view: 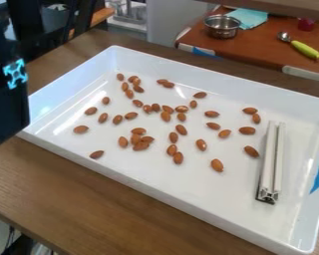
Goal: Sweep into pile
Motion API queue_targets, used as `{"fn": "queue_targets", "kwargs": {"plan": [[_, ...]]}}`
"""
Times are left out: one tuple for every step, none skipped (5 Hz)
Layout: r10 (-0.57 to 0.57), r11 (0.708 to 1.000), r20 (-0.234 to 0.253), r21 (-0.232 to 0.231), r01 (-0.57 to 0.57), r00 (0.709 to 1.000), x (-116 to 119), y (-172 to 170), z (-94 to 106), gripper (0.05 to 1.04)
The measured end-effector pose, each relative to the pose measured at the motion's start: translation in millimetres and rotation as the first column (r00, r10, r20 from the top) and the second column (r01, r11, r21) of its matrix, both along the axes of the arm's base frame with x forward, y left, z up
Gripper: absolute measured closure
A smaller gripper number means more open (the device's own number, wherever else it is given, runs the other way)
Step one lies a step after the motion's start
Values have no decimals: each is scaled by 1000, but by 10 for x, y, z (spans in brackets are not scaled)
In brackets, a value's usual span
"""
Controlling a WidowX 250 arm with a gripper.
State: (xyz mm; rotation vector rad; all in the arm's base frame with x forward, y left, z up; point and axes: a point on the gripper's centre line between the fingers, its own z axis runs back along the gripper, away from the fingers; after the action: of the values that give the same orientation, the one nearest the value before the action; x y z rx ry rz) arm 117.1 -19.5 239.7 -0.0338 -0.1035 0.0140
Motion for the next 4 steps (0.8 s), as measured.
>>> {"fn": "queue_targets", "kwargs": {"plan": [[5,1000,-28,-1,-5,1000,-17,-5,-73,83],[62,998,-99,-5,-63,993,241,-66,-246,83],[91,995,-51,-27,-93,995,472,-151,-200,83],[135,990,-46,-42,-137,990,749,-227,-295,83]]}}
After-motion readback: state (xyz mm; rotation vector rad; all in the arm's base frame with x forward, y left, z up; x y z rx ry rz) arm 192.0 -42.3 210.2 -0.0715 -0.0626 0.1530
